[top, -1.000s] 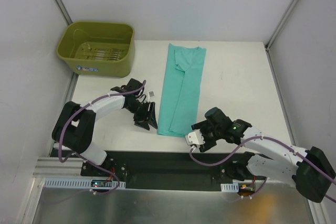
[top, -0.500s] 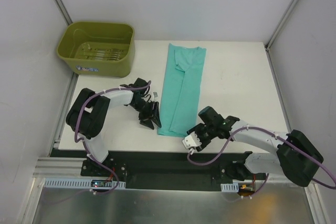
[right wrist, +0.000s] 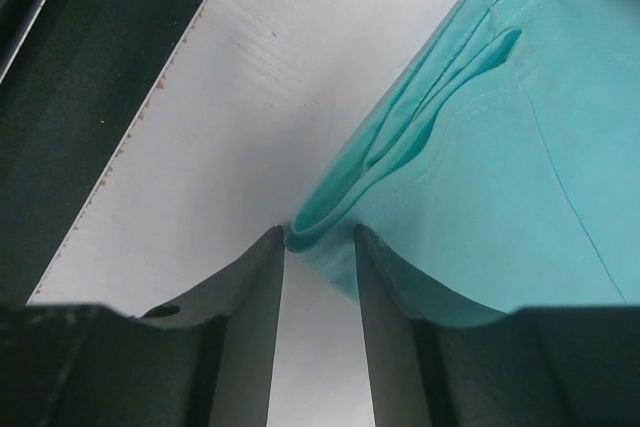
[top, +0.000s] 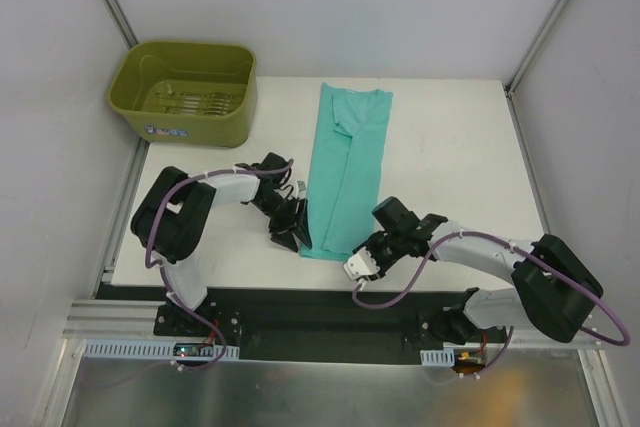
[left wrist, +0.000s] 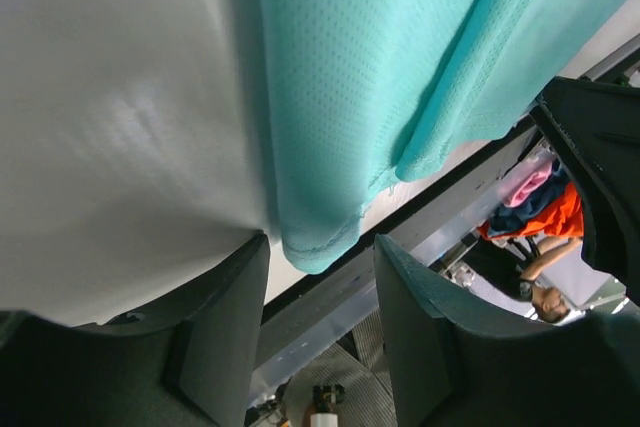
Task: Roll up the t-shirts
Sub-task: Roll the T-shirt to the center of the board.
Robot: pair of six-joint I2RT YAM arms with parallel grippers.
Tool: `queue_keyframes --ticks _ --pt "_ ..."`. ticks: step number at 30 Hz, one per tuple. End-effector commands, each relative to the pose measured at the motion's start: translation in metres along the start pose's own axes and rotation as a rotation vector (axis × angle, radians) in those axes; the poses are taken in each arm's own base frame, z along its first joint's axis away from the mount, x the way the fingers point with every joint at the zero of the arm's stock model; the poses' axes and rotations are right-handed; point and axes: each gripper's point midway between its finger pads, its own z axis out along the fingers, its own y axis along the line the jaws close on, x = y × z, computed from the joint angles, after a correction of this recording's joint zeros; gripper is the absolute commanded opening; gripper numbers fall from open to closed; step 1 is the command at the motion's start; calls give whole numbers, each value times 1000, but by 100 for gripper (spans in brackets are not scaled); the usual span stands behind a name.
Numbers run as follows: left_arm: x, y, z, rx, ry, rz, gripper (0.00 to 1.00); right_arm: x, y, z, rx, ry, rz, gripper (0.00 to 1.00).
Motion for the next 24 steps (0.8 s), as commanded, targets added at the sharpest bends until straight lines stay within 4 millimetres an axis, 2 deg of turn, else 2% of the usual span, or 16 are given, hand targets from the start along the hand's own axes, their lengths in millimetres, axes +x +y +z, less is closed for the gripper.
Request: queue_keyframes --ticks 1,5,8,12,13,15,16,20,24 --pt "6 1 13 -26 42 -20 46 -5 8 -1 -53 -21 -16 37" --pt "10 -2 20 -27 69 -25 41 -3 14 -3 -61 -9 -19 34" --pt "10 -2 22 -29 74 -32 32 -2 16 -2 -71 6 -10 31" --pt "8 -5 21 -20 73 -26 27 -2 13 1 -69 28 4 24" --pt "7 -7 20 -16 69 -23 24 -2 12 2 -68 32 1 18" --pt "7 -10 19 -2 71 -8 16 -4 11 1 -63 32 21 11" --pt "5 -14 17 7 63 9 2 -5 14 -1 -71 32 36 7" --pt "-1 -28 10 45 40 52 0 -14 17 -16 -44 21 167 4" --pt "-6 -44 0 81 12 91 0 -23 9 -37 -2 13 340 2"
